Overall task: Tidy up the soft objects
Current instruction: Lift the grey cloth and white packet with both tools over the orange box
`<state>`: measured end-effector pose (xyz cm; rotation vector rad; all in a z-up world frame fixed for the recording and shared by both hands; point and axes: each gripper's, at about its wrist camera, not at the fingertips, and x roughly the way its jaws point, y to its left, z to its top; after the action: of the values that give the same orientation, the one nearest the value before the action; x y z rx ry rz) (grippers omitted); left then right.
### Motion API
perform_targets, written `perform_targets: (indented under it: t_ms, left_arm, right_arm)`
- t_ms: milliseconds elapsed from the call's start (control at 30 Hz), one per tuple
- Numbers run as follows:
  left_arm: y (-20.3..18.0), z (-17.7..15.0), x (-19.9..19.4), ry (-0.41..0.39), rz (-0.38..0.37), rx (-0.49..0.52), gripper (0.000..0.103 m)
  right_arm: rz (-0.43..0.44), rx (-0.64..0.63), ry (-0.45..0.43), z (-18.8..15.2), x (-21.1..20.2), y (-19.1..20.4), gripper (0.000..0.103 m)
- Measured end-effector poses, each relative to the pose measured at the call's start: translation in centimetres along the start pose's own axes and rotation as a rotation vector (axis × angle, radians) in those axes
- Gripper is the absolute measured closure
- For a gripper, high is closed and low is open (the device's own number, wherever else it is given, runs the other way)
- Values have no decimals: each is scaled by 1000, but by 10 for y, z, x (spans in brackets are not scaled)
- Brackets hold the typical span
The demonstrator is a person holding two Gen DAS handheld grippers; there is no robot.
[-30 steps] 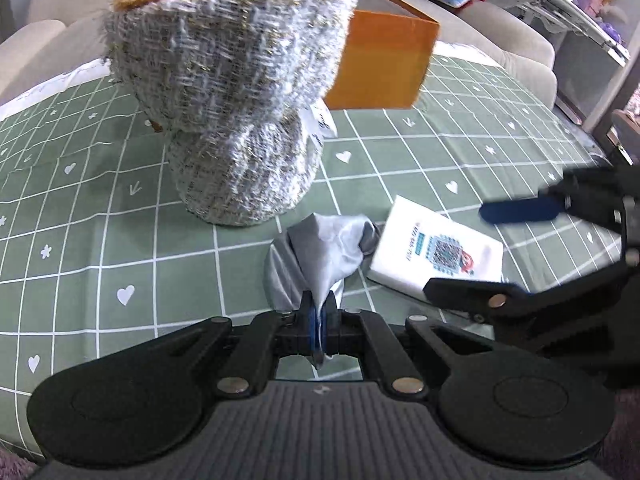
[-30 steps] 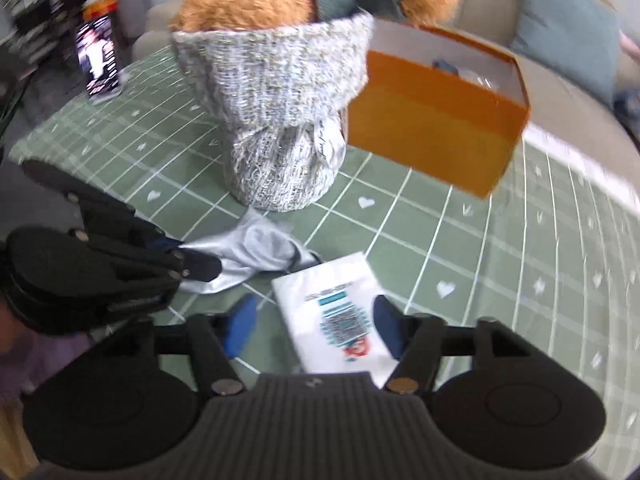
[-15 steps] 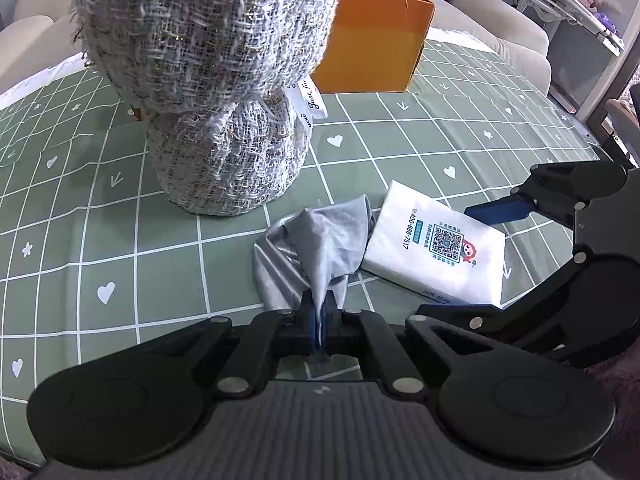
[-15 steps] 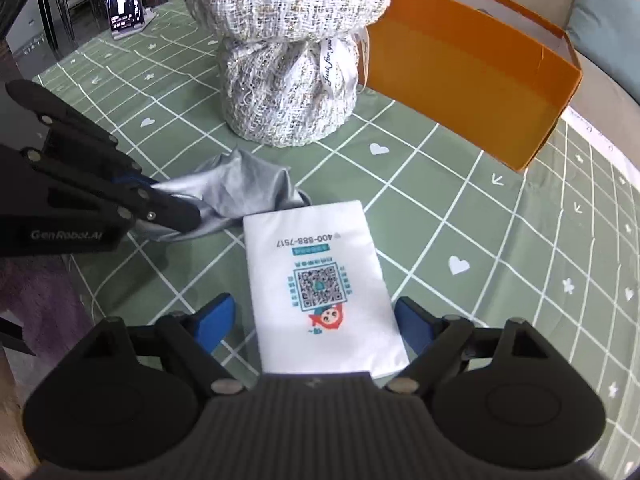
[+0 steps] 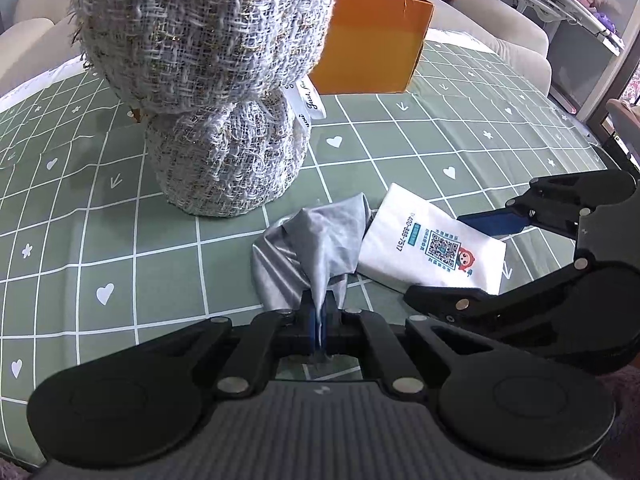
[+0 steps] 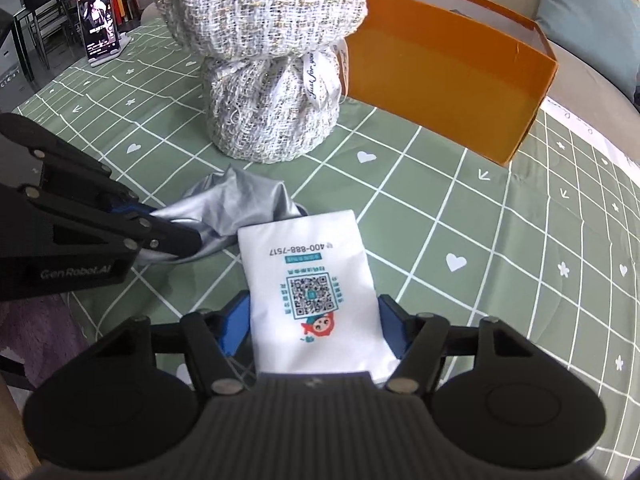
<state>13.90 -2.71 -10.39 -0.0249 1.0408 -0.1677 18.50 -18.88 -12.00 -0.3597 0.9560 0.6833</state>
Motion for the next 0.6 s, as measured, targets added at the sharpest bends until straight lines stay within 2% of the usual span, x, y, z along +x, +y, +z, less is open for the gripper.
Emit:
perform_targets:
  t_ms: [233, 600]
  left_arm:
    - [1, 1, -6, -16, 5, -7, 101]
    - [-3, 4, -51, -122, -15, -9, 101]
  right_arm:
    - [-5, -18, -19, 0, -7, 8, 52]
    - [-33, 20, -116, 8, -52, 23, 52]
